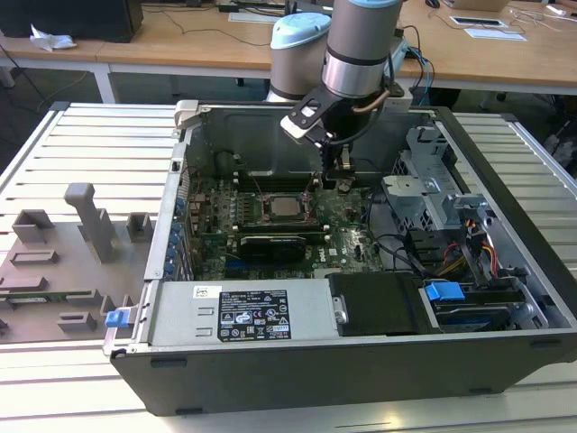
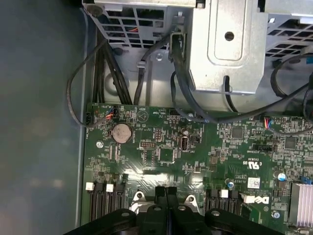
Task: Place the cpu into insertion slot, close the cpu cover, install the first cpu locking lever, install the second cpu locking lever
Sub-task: 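Close the cpu cover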
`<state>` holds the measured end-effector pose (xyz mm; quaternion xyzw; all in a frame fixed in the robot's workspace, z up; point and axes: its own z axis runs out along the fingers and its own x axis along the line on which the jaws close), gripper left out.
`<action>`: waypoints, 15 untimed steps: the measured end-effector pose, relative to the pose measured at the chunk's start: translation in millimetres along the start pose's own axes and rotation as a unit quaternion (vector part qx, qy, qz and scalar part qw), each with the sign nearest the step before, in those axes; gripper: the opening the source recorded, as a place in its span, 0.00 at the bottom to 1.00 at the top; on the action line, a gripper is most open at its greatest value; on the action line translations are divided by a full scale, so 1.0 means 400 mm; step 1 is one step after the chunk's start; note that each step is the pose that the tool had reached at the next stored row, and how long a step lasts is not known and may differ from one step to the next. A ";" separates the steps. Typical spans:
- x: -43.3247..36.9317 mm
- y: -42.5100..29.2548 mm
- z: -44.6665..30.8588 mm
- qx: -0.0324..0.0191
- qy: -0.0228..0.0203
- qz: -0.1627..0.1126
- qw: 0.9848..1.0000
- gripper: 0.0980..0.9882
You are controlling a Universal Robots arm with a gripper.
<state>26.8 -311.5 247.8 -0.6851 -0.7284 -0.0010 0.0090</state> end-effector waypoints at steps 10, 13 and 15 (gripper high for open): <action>0.001 -0.014 0.000 0.000 0.000 0.000 1.000 0.01; 0.001 -0.017 0.000 0.000 0.000 0.000 1.000 0.01; 0.001 -0.019 0.000 0.000 0.000 0.000 1.000 0.01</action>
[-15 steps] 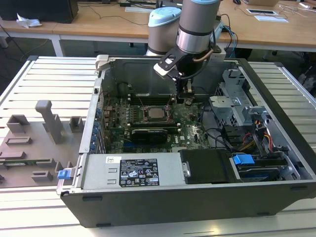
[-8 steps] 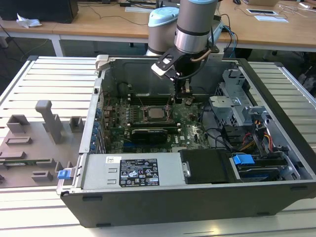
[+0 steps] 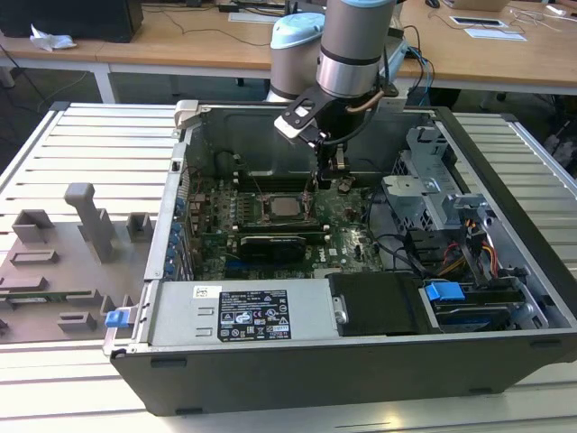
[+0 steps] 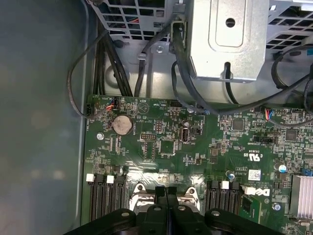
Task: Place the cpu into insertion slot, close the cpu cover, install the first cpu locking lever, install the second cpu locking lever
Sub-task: 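Close the cpu cover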
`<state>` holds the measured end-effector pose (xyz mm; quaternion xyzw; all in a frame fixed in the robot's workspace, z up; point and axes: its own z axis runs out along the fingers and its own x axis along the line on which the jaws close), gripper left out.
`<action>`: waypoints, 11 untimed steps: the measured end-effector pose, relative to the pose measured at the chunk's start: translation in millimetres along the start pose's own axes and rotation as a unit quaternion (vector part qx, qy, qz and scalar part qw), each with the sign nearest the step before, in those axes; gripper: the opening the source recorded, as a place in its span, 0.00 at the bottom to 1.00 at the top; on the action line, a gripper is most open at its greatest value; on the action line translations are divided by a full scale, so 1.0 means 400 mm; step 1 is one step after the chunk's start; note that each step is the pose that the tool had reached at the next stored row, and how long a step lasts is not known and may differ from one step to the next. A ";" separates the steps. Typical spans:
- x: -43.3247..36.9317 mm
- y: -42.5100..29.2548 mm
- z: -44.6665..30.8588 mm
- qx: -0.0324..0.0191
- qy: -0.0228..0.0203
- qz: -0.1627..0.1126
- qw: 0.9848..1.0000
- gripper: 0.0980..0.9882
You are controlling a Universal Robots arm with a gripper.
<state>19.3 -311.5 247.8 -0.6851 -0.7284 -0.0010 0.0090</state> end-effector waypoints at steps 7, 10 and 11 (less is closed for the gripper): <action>0.001 -0.008 0.000 0.000 0.000 0.000 1.000 0.01; 0.001 -0.015 0.000 0.000 0.000 0.000 1.000 0.01; 0.001 -0.019 0.000 0.000 0.000 0.000 1.000 0.01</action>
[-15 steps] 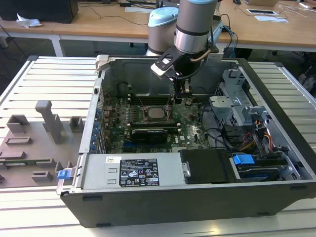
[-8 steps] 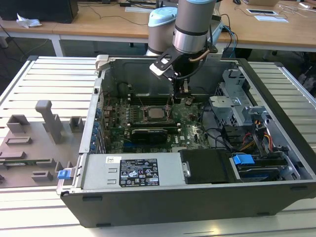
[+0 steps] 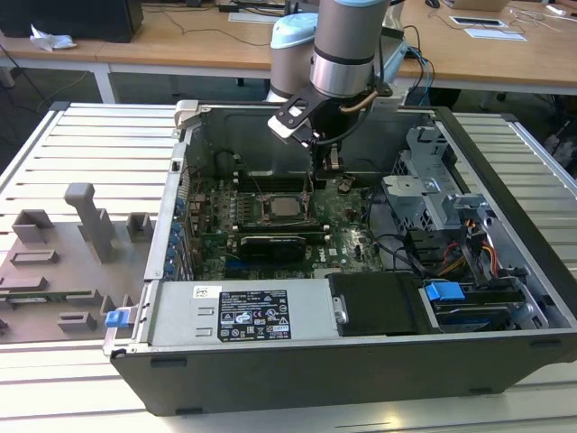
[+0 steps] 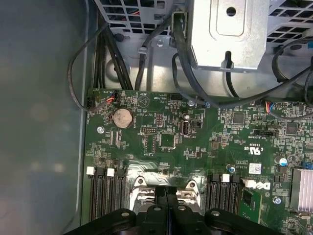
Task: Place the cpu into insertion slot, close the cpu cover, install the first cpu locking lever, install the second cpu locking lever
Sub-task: 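Close the cpu cover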
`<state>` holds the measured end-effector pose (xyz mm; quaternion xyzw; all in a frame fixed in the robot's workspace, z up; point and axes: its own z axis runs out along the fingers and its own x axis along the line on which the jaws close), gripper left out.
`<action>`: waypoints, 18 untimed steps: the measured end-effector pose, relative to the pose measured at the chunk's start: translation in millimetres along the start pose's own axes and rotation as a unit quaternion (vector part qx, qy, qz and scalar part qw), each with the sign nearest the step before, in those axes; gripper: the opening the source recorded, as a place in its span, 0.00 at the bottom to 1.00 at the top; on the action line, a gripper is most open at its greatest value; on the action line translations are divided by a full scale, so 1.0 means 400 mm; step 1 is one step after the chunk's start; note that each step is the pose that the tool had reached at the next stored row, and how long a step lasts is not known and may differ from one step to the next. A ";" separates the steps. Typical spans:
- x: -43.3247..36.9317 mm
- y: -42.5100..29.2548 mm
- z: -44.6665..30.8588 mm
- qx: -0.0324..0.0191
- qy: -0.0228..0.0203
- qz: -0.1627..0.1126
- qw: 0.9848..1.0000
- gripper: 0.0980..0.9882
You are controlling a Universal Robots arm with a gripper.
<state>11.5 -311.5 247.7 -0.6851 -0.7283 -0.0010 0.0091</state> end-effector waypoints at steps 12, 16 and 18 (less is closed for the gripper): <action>0.003 -0.050 0.003 0.000 0.000 0.000 1.000 0.01; 0.004 -0.064 0.004 0.000 0.000 0.000 1.000 0.01; 0.004 -0.071 0.005 0.000 0.000 0.000 1.000 0.01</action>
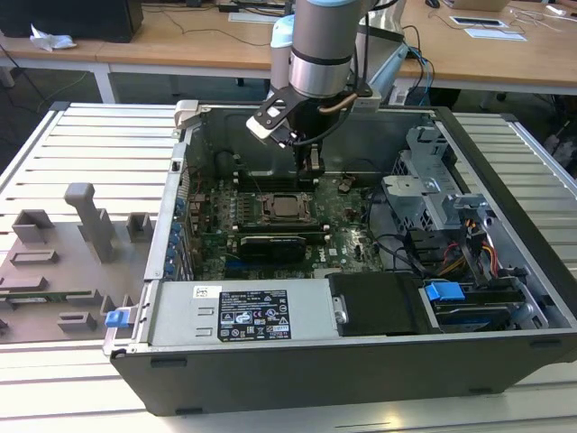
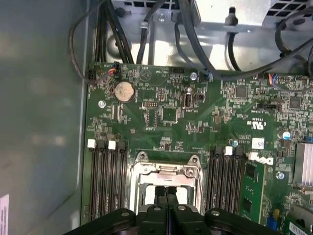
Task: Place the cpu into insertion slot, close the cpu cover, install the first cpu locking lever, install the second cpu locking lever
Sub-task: 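Close the cpu cover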
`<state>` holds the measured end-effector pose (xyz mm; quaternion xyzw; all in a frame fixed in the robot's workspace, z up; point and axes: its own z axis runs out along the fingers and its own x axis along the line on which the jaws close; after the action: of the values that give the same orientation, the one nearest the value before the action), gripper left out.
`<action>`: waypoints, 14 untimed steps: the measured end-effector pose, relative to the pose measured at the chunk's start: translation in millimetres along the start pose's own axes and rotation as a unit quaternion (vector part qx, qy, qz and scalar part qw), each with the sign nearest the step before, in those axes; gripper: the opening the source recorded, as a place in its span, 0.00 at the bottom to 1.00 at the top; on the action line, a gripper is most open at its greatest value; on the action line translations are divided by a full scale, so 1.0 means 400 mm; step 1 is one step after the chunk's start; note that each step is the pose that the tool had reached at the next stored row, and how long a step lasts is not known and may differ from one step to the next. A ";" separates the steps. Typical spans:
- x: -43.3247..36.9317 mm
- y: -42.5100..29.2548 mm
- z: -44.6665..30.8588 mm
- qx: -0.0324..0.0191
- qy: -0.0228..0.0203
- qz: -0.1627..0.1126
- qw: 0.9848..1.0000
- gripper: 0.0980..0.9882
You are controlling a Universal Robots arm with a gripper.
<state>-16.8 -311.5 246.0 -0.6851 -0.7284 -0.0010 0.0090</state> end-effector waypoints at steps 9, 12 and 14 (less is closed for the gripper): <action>0.002 -0.033 0.005 0.000 0.000 0.000 1.000 0.01; 0.002 -0.042 0.007 0.000 0.000 0.000 1.000 0.01; 0.003 -0.048 0.009 0.000 0.000 0.000 1.000 0.01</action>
<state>-36.2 -311.4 242.8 -0.6851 -0.7284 -0.0010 0.0091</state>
